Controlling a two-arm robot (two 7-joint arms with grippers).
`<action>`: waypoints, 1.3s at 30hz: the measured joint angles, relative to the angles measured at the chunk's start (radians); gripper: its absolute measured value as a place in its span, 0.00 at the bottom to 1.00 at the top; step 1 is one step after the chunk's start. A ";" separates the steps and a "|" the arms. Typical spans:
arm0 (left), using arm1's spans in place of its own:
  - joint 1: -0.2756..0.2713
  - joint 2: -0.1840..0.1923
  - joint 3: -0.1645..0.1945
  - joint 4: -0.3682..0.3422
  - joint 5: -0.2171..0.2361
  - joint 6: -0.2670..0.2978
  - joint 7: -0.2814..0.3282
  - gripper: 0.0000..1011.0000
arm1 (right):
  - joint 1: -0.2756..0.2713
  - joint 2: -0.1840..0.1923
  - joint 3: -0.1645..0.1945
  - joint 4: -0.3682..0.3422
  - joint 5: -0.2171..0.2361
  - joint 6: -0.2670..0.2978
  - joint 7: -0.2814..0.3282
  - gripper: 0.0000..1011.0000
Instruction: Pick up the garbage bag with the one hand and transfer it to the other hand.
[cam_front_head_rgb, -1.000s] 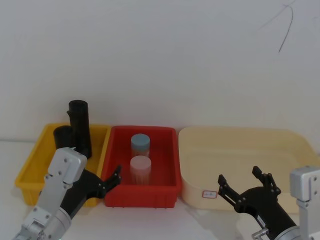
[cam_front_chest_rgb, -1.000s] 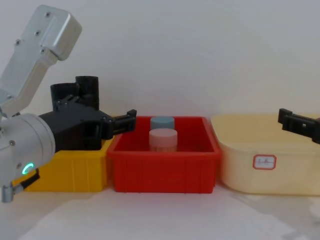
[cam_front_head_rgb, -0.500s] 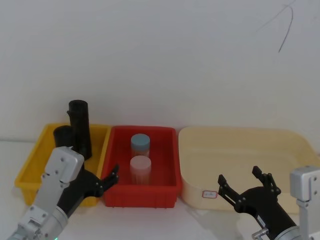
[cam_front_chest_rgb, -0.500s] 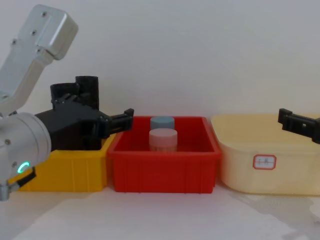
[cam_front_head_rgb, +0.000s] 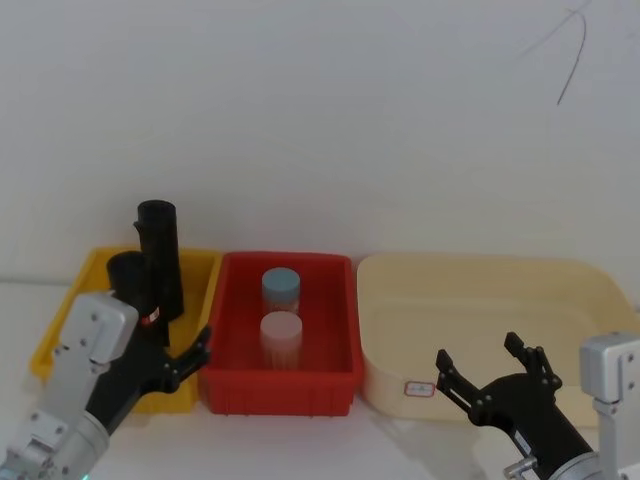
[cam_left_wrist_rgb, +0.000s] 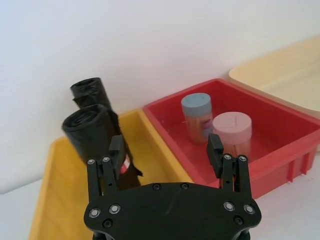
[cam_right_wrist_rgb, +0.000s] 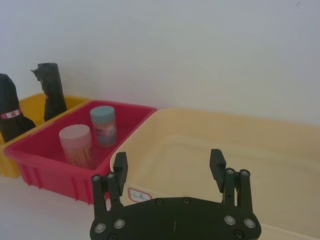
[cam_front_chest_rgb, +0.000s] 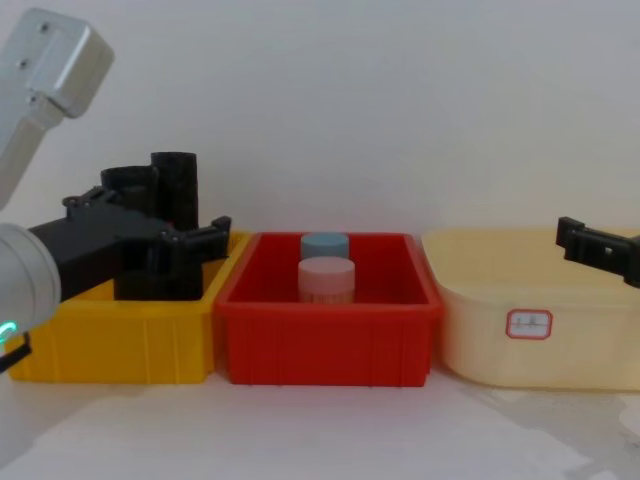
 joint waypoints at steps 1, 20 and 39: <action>0.001 0.001 -0.003 -0.001 0.000 0.001 0.001 0.99 | 0.000 0.000 0.000 0.000 0.000 0.000 0.000 0.99; 0.012 -0.005 -0.050 -0.004 -0.003 0.020 0.018 0.99 | 0.000 0.000 0.000 0.000 0.000 0.000 0.000 0.99; 0.026 -0.022 -0.106 0.004 0.014 0.022 0.063 0.99 | 0.000 0.000 0.000 0.000 0.000 0.000 0.000 0.99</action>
